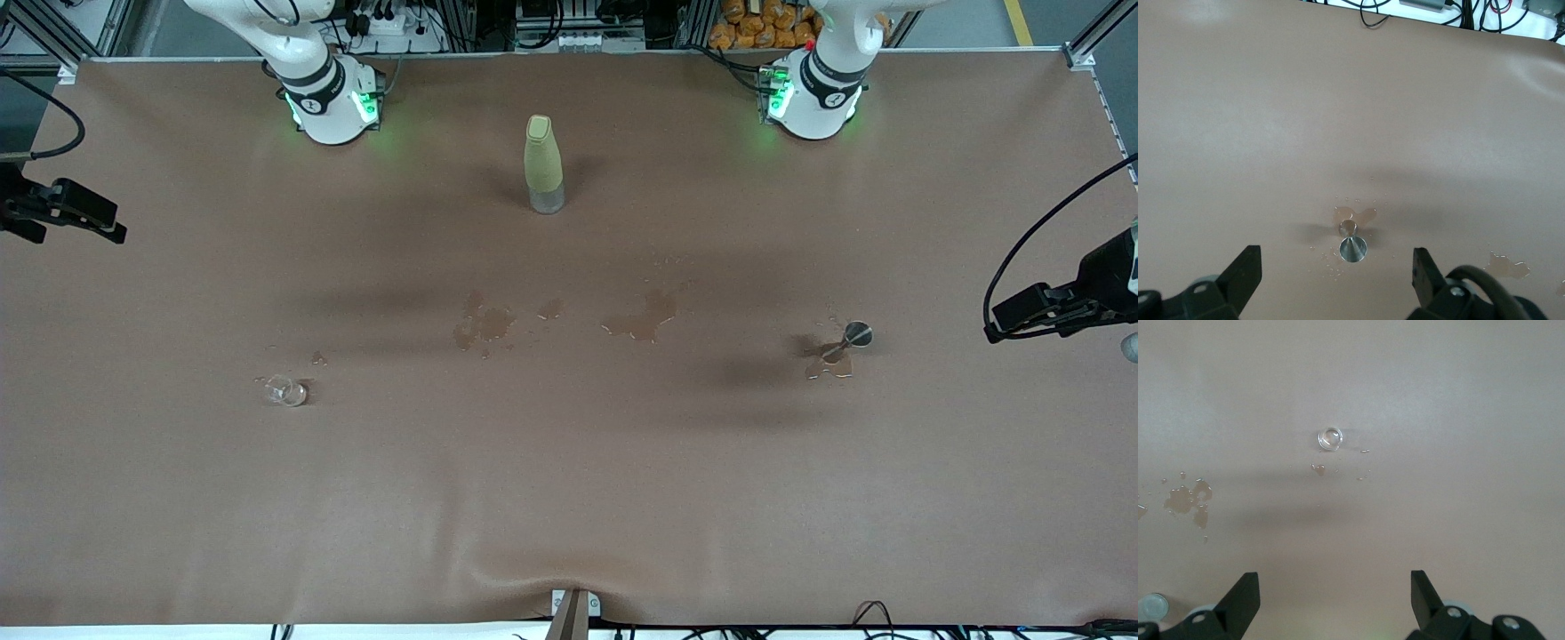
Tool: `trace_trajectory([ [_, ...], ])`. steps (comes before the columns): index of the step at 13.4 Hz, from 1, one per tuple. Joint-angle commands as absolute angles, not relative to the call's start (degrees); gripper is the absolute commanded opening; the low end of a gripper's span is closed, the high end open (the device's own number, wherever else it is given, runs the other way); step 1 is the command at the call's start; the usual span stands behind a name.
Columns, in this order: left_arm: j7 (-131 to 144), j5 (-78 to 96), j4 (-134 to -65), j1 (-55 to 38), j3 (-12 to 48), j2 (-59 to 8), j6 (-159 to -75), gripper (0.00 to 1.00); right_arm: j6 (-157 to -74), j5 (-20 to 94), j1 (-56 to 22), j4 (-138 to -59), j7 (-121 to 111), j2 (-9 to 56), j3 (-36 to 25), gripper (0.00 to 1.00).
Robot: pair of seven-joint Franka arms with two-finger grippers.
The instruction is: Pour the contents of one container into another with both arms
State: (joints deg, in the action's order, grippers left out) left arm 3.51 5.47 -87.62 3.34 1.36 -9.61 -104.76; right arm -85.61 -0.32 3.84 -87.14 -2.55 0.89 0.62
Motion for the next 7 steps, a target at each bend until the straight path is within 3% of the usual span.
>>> trace_trajectory([
  [1,3.34,5.54,-87.10,3.34,1.23,-9.67,-103.98,1.00,-84.73,-1.32,4.31,-85.61,-2.99,1.67,0.97,1.00],
  [7,3.43,5.54,-87.10,3.34,1.14,-9.67,-103.98,1.00,-84.73,-1.32,4.66,-85.61,-2.99,1.67,0.97,1.00],
])
